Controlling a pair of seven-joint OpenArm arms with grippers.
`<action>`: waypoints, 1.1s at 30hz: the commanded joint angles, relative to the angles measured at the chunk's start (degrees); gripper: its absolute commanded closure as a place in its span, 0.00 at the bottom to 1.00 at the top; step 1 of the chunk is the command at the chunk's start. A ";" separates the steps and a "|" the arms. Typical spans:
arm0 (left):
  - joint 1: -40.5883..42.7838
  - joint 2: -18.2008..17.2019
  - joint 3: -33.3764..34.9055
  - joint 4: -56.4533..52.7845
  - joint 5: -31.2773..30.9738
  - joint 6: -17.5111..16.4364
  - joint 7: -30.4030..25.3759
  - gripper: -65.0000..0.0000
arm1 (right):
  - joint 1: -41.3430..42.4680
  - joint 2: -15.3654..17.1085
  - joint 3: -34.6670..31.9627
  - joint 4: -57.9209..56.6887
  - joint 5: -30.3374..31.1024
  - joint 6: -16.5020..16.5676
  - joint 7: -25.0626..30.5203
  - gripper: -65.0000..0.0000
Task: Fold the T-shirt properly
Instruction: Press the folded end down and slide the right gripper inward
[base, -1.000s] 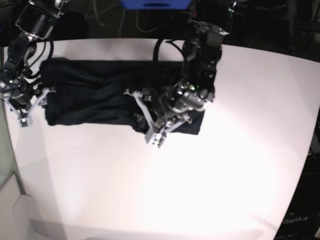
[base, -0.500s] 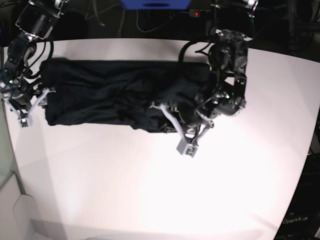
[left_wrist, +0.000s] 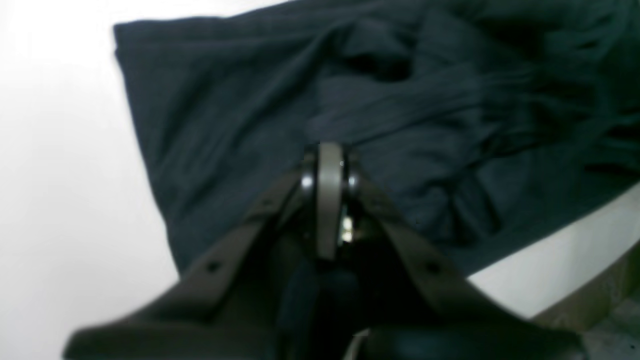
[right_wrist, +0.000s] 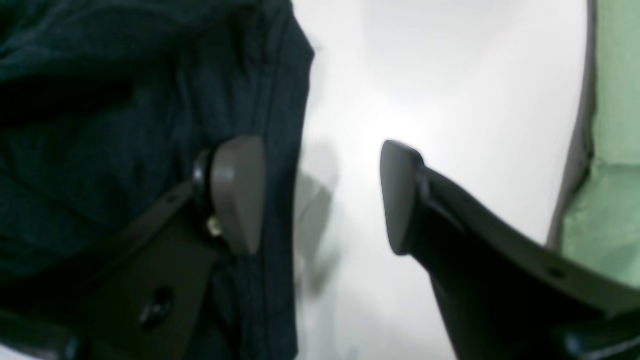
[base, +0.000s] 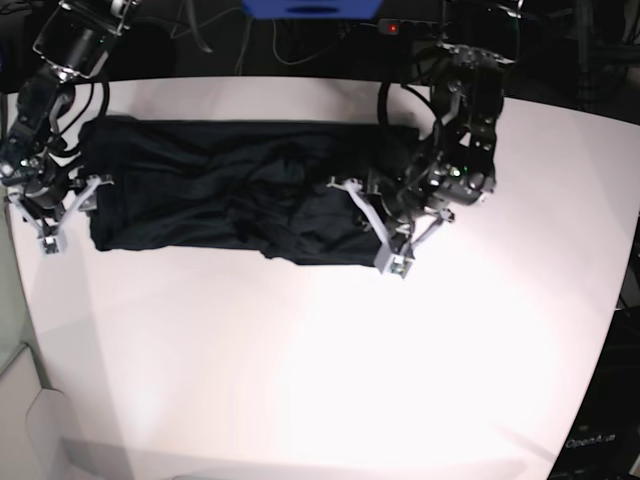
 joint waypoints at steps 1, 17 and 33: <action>-0.95 1.37 -1.53 0.87 0.63 1.21 -1.15 1.00 | 0.64 0.84 0.19 1.02 0.61 -0.16 0.94 0.42; -0.51 5.23 6.21 -5.02 3.97 3.32 -0.98 1.00 | -0.42 1.10 0.19 1.02 0.61 -0.16 0.94 0.42; -0.07 0.13 16.14 7.81 0.90 1.38 -1.15 1.00 | -0.50 1.28 0.54 1.11 0.52 -0.16 0.94 0.42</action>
